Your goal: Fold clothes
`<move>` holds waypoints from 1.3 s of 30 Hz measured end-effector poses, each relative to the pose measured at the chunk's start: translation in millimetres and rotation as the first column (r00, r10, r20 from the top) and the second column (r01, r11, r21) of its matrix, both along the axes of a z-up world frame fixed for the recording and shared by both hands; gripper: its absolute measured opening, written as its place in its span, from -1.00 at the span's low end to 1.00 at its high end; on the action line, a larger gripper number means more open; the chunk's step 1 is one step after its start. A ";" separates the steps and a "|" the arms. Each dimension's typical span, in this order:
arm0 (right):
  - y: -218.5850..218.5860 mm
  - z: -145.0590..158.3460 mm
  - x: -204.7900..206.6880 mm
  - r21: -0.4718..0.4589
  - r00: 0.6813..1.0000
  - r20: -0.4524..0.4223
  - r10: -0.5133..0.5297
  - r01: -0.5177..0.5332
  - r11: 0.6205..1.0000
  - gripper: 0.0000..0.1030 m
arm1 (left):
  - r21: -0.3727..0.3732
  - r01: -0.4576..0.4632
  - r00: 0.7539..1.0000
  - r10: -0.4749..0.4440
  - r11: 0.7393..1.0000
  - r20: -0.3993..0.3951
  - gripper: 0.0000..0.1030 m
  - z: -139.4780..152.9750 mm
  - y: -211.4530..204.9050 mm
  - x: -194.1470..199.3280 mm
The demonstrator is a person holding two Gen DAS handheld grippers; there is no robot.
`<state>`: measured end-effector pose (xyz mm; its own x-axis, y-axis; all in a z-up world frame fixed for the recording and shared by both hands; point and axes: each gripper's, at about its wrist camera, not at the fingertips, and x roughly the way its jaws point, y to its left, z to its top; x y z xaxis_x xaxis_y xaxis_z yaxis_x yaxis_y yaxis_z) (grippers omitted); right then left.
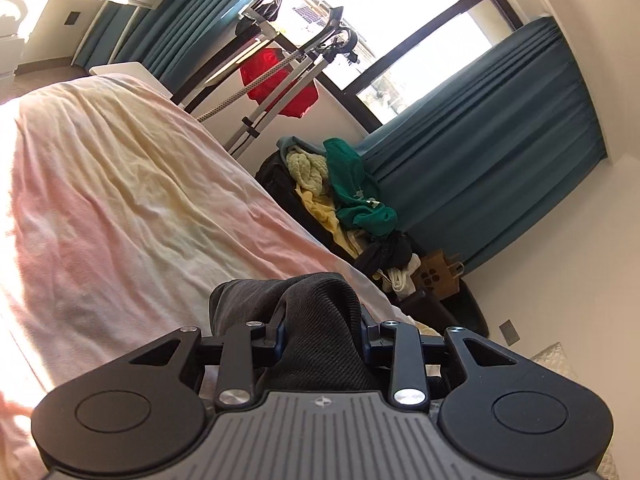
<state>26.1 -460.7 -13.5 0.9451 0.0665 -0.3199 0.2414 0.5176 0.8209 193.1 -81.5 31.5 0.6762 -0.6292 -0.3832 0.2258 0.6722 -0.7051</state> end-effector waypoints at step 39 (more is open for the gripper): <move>-170.8 -141.2 -51.8 0.083 0.912 -0.270 -0.308 0.340 0.937 0.07 | 0.389 0.406 0.900 -0.435 0.827 -0.016 -0.48 -124.2 -250.3 52.0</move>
<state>-25.7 -631.5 -154.7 0.8123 -0.1750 -0.5563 0.5829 0.2732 0.7652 245.1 -331.8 -92.8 0.4131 -0.6772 -0.6089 0.5862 0.7094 -0.3913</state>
